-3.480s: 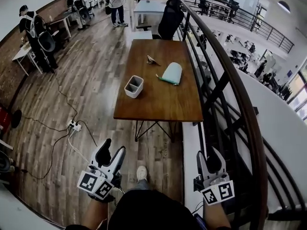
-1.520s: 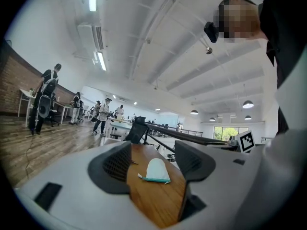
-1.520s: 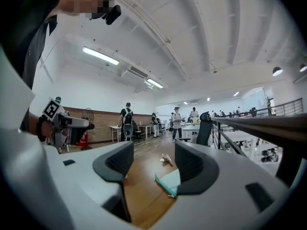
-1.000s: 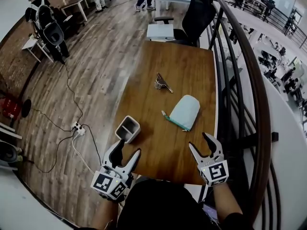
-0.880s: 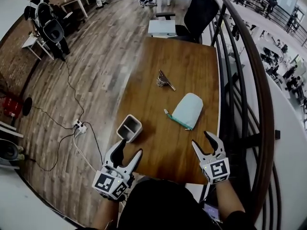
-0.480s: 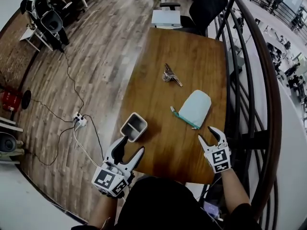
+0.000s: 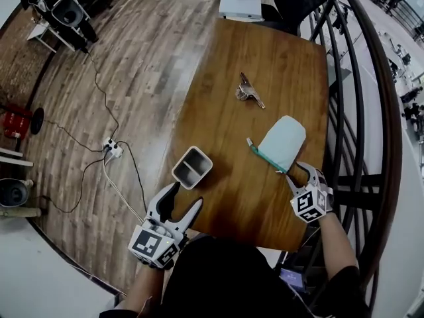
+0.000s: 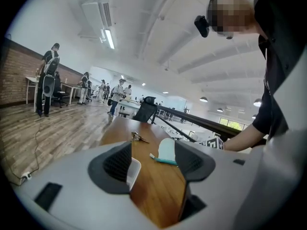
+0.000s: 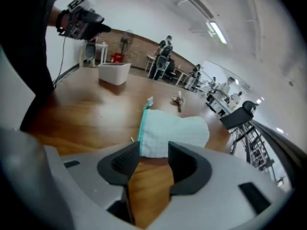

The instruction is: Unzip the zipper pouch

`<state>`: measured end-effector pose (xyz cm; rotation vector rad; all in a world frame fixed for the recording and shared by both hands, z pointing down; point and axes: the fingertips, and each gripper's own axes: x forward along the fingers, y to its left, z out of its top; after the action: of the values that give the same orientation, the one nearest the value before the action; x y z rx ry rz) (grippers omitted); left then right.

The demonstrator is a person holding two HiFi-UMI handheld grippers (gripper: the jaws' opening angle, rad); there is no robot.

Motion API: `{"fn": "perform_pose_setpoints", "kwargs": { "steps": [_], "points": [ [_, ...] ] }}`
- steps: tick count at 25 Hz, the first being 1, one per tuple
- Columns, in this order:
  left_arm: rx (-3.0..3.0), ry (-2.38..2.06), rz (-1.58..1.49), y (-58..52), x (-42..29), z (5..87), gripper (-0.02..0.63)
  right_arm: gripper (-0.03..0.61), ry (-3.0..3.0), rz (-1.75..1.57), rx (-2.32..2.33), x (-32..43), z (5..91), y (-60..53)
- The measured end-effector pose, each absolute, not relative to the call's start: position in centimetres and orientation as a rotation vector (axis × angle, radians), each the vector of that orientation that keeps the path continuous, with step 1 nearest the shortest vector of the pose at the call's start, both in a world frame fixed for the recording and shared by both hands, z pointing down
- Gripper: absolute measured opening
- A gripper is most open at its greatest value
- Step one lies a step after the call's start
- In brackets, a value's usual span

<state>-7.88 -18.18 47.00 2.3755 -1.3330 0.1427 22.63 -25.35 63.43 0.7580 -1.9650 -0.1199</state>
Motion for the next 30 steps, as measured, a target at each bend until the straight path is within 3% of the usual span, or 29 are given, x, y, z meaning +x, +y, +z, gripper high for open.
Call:
{"fn": "perform_pose_setpoints", "kwargs": {
  "steps": [16, 21, 24, 30],
  "points": [
    [2.288, -1.379, 0.086, -19.4, -9.7, 47.9, 0.275, 0.241, -1.728, -0.447, 0.172, 22.2, 66.5, -26.4],
    [2.281, -1.379, 0.065, -19.6, -9.8, 48.1, 0.275, 0.234, -1.669, -0.452, 0.047, 22.0, 67.7, -26.4],
    [2.27, -1.387, 0.069, -19.3, -10.1, 48.3, 0.275, 0.116, -1.68, -0.291, 0.026, 22.0, 68.4, -25.7],
    [2.255, -1.389, 0.08, -18.3, -10.3, 48.5, 0.275, 0.024, -1.76, -0.136, 0.086, 20.1, 68.4, -24.3]
  ]
}}
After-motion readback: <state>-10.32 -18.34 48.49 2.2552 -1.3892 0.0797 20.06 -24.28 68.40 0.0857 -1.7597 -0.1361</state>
